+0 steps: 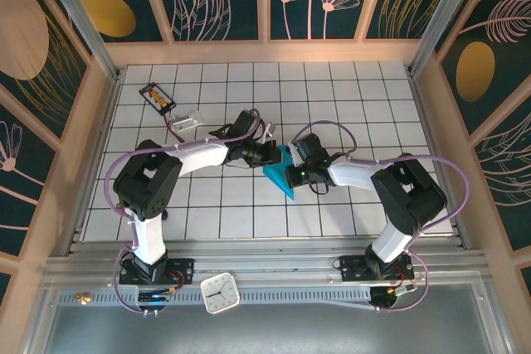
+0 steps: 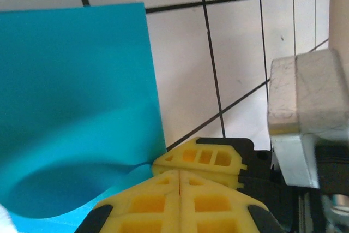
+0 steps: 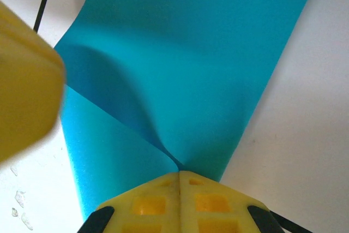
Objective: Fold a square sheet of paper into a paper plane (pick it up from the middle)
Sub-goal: Third fold the triangle at the center of the table.
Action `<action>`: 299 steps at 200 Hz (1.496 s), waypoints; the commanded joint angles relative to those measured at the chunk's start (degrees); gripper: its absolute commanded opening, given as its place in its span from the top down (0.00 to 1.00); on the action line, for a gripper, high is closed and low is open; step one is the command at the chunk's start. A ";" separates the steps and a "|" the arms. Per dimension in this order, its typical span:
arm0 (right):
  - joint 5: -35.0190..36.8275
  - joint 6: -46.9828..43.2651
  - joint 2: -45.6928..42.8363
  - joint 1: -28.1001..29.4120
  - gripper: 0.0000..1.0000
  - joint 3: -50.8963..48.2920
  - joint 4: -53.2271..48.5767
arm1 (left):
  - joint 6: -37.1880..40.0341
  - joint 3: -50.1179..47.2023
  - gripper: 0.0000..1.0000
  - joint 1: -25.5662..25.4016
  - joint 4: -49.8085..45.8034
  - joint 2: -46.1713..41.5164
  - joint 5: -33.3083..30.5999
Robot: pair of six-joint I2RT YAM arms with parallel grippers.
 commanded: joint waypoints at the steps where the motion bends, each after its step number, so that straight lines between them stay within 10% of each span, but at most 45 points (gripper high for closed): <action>1: 0.46 0.99 2.16 -0.34 1.00 -1.56 -2.39 | 0.70 2.18 1.00 -1.12 -1.96 2.89 1.77; 299: 0.11 1.28 2.25 -0.21 1.00 -1.83 -2.38 | 6.52 -0.42 1.00 -1.14 -8.07 2.93 -4.38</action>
